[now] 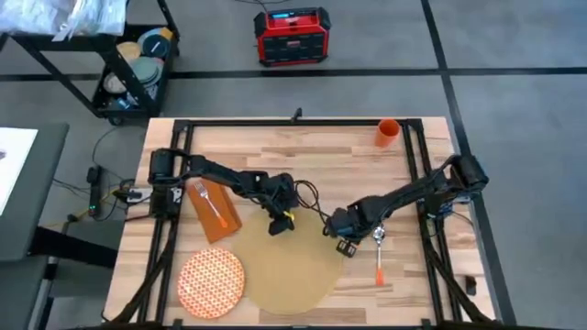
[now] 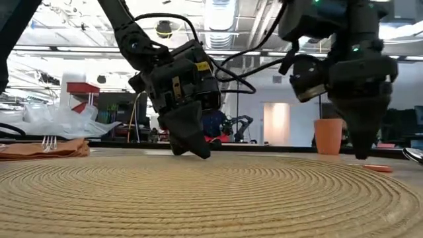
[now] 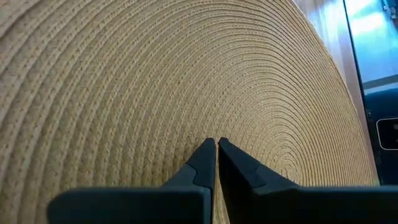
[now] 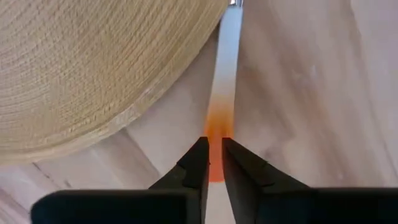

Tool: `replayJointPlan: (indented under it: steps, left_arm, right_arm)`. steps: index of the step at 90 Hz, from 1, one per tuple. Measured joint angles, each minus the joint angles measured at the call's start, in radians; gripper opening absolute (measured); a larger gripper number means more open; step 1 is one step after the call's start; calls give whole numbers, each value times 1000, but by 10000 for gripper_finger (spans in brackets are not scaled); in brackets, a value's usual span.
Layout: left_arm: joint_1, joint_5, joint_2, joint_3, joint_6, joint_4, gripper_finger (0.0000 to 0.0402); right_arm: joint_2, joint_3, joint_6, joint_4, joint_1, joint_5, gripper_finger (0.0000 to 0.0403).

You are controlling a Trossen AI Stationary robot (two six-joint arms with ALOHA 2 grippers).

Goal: Set table place
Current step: Put the table knife on the placemat

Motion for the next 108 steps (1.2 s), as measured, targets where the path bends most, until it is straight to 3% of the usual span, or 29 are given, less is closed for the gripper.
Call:
replayJointPlan:
  steps: [14,55,75,96,108]
  left_arm:
    - [0,0,0,0,-3,0,0]
    - [1,-1,0,0,-17,0,0]
    - [2,-1,-1,0,-11,0,0]
    - [13,-2,-1,0,-11,2,0]
    - [17,-2,0,1,-18,-2,0]
  right_arm:
    - [11,-36,-26,28,-20,25,42]
    - [-18,-140,-32,72,-129,-1,1]
    - [-151,-67,-87,176,-161,178,0]
    - [-139,-58,-179,198,-297,102,0]
    - [-129,-60,-170,177,-276,13,0]
